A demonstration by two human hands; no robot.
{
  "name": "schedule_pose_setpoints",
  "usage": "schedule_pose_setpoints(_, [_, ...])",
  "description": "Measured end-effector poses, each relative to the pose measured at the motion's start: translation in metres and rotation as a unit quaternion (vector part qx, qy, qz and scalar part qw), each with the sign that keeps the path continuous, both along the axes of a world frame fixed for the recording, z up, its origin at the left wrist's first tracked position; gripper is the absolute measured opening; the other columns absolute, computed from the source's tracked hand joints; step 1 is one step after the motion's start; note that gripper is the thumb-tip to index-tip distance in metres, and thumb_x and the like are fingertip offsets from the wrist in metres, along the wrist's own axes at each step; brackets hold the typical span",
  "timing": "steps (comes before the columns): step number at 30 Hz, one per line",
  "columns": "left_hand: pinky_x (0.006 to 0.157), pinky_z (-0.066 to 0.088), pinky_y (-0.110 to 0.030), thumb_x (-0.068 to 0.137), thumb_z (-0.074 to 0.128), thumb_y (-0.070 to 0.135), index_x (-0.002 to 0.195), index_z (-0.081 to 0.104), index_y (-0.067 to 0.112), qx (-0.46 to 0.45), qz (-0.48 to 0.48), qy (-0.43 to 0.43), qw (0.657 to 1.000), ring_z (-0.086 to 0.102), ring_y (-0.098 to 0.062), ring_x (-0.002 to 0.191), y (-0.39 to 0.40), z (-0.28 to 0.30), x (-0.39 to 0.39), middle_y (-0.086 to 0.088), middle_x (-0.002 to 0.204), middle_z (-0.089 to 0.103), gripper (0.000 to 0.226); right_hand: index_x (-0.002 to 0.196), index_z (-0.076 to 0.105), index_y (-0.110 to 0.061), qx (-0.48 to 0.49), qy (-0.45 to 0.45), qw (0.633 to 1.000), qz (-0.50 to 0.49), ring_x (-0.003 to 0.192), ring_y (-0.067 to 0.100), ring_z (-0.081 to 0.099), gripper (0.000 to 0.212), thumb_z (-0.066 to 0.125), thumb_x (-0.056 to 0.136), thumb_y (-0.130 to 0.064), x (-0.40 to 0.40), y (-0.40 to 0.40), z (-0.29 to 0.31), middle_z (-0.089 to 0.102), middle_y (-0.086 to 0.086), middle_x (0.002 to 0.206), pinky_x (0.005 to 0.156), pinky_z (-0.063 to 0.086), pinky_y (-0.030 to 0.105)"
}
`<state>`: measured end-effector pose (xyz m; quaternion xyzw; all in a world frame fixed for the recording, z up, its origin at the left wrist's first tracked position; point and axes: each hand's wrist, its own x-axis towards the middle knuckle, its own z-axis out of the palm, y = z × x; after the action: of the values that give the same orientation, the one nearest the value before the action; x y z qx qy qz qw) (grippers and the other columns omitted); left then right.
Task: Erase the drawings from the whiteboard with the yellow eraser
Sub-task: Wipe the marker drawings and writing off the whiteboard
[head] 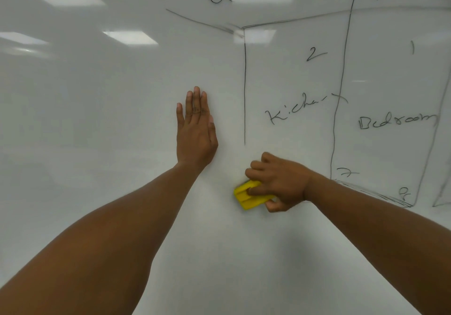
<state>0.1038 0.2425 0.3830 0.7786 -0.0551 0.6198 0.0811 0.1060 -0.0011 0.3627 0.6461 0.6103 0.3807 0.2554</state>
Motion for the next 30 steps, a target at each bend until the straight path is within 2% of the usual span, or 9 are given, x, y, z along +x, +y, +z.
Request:
schedule_pose_setpoints(4, [0.125, 0.003, -0.046, 0.104, 0.027, 0.017, 0.157, 0.014, 0.003, -0.003, -0.008, -0.005, 1.000, 0.004, -0.025, 0.154, -0.001, 0.001, -0.001, -0.013, 0.166, 0.010, 0.056, 0.105, 0.068, -0.022, 0.209, -0.041, 0.976, -0.044, 0.083, 0.029, 0.050, 0.045, 0.067, 0.067, -0.045, -0.001, 0.003, 0.041, 0.055, 0.011, 0.093, 0.072, 0.033, 0.036])
schedule_pose_setpoints(10, [0.126, 0.000, -0.044, 0.105, 0.027, 0.017, 0.158, 0.012, 0.004, 0.002, -0.004, 0.003, 1.000, 0.002, -0.023, 0.154, 0.000, 0.001, -0.004, -0.012, 0.166, 0.008, 0.057, 0.105, 0.067, -0.023, 0.516, 0.003, 0.852, -0.093, 0.084, 0.030, 0.048, 0.042, 0.061, 0.069, -0.044, -0.010, 0.020, 0.098, 0.050, 0.009, 0.091, 0.067, 0.034, 0.035])
schedule_pose_setpoints(13, [0.125, -0.003, -0.045, 0.105, 0.027, 0.018, 0.158, 0.011, 0.004, 0.009, 0.002, 0.014, 1.000, 0.001, -0.023, 0.154, 0.001, 0.002, -0.006, -0.011, 0.166, 0.007, 0.057, 0.103, 0.068, -0.019, 0.451, -0.014, 0.890, -0.064, 0.082, 0.032, 0.050, 0.042, 0.067, 0.068, -0.042, -0.011, 0.023, 0.090, 0.052, 0.012, 0.091, 0.066, 0.041, 0.038])
schedule_pose_setpoints(15, [0.125, -0.005, -0.046, 0.105, 0.027, 0.019, 0.158, 0.010, 0.004, 0.019, 0.013, 0.022, 1.000, 0.001, -0.024, 0.154, 0.003, 0.004, -0.007, -0.012, 0.166, 0.007, 0.058, 0.103, 0.069, -0.017, 0.293, -0.035, 0.955, -0.033, 0.082, 0.032, 0.051, 0.044, 0.070, 0.067, -0.041, -0.010, 0.021, 0.074, 0.054, 0.013, 0.092, 0.068, 0.041, 0.037])
schedule_pose_setpoints(17, [0.124, -0.004, -0.049, 0.105, 0.028, 0.019, 0.158, 0.009, 0.005, 0.036, 0.022, 0.030, 0.999, 0.001, -0.025, 0.154, 0.007, 0.010, -0.009, -0.012, 0.166, 0.006, 0.058, 0.104, 0.068, -0.019, 0.162, -0.041, 0.985, -0.031, 0.081, 0.029, 0.049, 0.043, 0.067, 0.069, -0.044, -0.010, 0.019, 0.063, 0.053, 0.010, 0.092, 0.070, 0.038, 0.036])
schedule_pose_setpoints(20, [0.125, -0.005, -0.047, 0.105, 0.027, 0.020, 0.158, 0.009, 0.006, 0.052, 0.030, 0.033, 0.998, 0.000, -0.024, 0.154, 0.010, 0.025, -0.010, -0.011, 0.167, 0.005, 0.057, 0.106, 0.067, -0.021, 0.133, -0.053, 0.989, -0.036, 0.081, 0.026, 0.046, 0.044, 0.064, 0.071, -0.047, -0.006, 0.019, 0.066, 0.051, 0.007, 0.092, 0.070, 0.036, 0.035])
schedule_pose_setpoints(22, [0.125, -0.005, -0.046, 0.106, 0.028, 0.020, 0.158, 0.009, 0.007, 0.053, 0.031, 0.034, 0.998, 0.001, -0.024, 0.154, 0.011, 0.037, -0.010, -0.010, 0.167, 0.006, 0.057, 0.106, 0.067, -0.020, 0.188, -0.061, 0.980, -0.036, 0.082, 0.029, 0.048, 0.045, 0.066, 0.069, -0.046, -0.005, 0.020, 0.078, 0.053, 0.009, 0.092, 0.070, 0.035, 0.036])
schedule_pose_setpoints(26, [0.125, -0.002, -0.047, 0.106, 0.030, 0.020, 0.158, 0.011, 0.008, 0.057, 0.030, 0.033, 0.997, 0.003, -0.023, 0.154, 0.012, 0.051, -0.011, -0.009, 0.167, 0.007, 0.058, 0.107, 0.068, -0.019, 0.406, -0.036, 0.910, -0.075, 0.084, 0.033, 0.051, 0.044, 0.070, 0.069, -0.041, -0.009, 0.029, 0.114, 0.053, 0.013, 0.091, 0.068, 0.038, 0.039])
schedule_pose_setpoints(30, [0.125, -0.002, -0.046, 0.106, 0.029, 0.020, 0.158, 0.010, 0.008, 0.061, 0.030, 0.035, 0.997, 0.002, -0.022, 0.154, 0.016, 0.060, -0.011, -0.008, 0.167, 0.006, 0.057, 0.113, 0.064, -0.018, 0.598, 0.035, 0.792, -0.118, 0.094, 0.031, 0.047, 0.044, 0.061, 0.076, -0.044, -0.017, 0.040, 0.146, 0.048, 0.011, 0.099, 0.072, 0.044, 0.040])
